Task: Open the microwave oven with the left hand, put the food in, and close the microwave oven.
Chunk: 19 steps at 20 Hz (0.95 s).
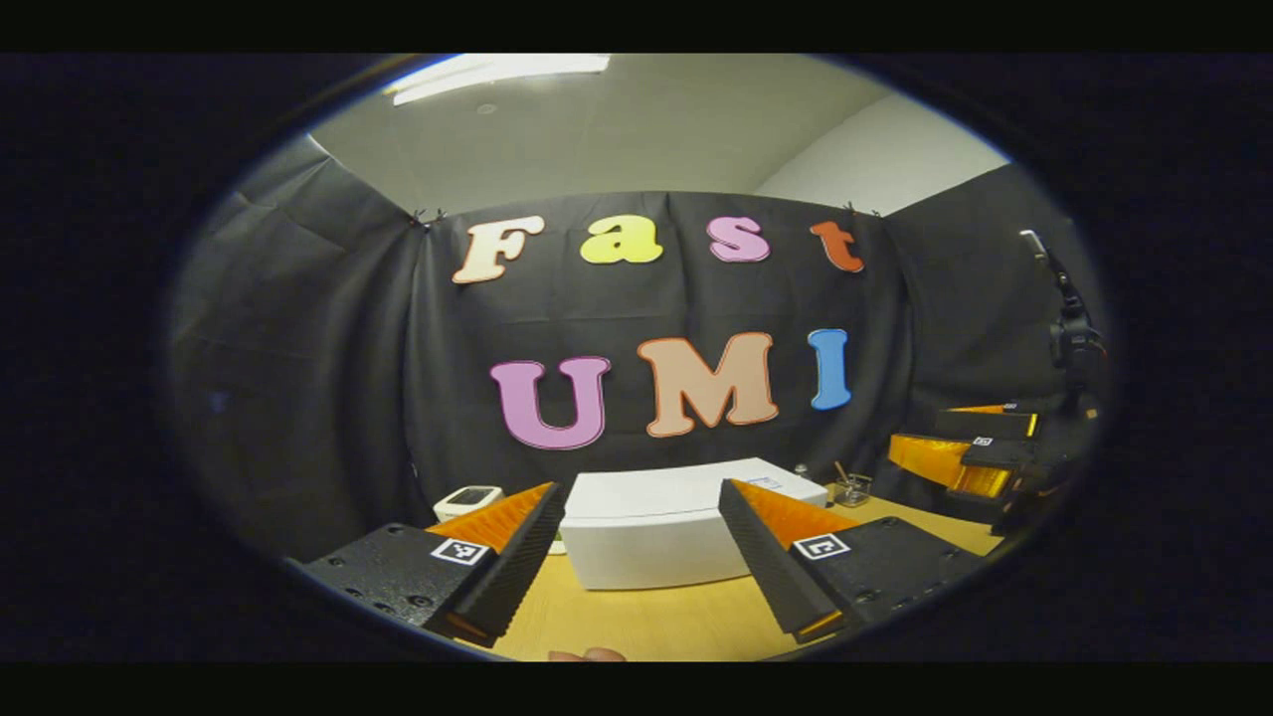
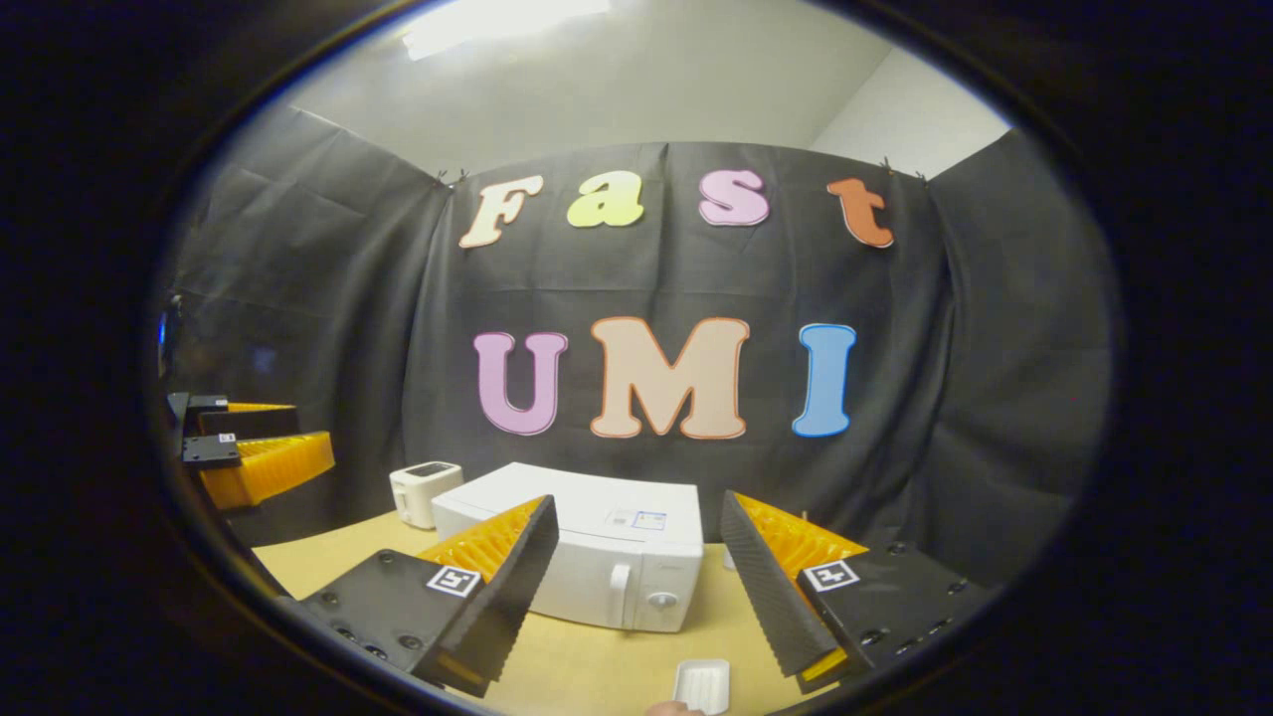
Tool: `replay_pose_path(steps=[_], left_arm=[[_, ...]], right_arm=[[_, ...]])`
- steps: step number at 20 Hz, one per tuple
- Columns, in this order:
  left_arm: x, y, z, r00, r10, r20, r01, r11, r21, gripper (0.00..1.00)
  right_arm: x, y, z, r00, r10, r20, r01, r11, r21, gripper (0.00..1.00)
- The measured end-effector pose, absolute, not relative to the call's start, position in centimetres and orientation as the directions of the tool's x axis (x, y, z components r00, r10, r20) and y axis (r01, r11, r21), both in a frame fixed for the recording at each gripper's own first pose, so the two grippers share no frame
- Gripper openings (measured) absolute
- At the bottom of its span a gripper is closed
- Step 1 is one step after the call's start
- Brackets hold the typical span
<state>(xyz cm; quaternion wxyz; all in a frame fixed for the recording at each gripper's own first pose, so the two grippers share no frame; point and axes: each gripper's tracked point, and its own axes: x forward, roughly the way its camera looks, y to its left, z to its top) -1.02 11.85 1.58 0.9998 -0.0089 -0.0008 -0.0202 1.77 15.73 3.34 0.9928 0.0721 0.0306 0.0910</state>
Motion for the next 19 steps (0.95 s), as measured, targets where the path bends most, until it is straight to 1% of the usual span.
replay_pose_path(steps=[1, 5, 7, 8, 9, 10, 17, 19], left_arm=[[-1.1, 11.9, 1.2, 0.999, -0.04, -0.008, 0.04, 0.999, -0.02, 0.95], [-1.6, 12.8, 0.9, 1.0, -0.024, -0.019, 0.024, 1.0, 0.006, 0.96], [-1.7, 12.9, 1.1, 1.0, -0.023, -0.013, 0.024, 0.999, 0.024, 0.97], [-1.6, 13.0, 1.0, 1.0, -0.024, -0.012, 0.024, 0.999, 0.029, 1.0], [-1.7, 13.0, 1.0, 1.0, -0.024, -0.012, 0.024, 0.999, 0.028, 1.0], [-1.7, 13.1, 0.9, 1.0, -0.024, -0.014, 0.025, 0.999, 0.024, 0.97], [-2.1, 13.3, 0.4, 0.999, -0.023, -0.028, 0.023, 1.0, 0.01, 0.96], [-2.0, 13.4, 0.3, 0.999, -0.016, -0.033, 0.016, 1.0, -0.015, 0.96]], right_arm=[[1.7, 16.2, 3.5, 0.98, 0.194, -0.045, -0.186, 0.972, 0.145, 0.96], [1.9, 17.6, 3.6, 0.977, 0.21, -0.035, -0.204, 0.969, 0.138, 0.96], [1.8, 18.1, 3.7, 0.976, 0.215, -0.035, -0.208, 0.966, 0.152, 0.96], [1.7, 18.1, 3.8, 0.976, 0.216, -0.032, -0.208, 0.966, 0.153, 0.96], [1.7, 18.1, 3.9, 0.976, 0.215, -0.029, -0.209, 0.966, 0.15, 0.96], [1.6, 18.1, 3.8, 0.976, 0.215, -0.029, -0.208, 0.967, 0.146, 0.96], [1.3, 18.0, 3.4, 0.975, 0.215, -0.046, -0.206, 0.966, 0.158, 0.96], [1.2, 17.8, 3.4, 0.976, 0.213, -0.047, -0.203, 0.965, 0.166, 0.96]])
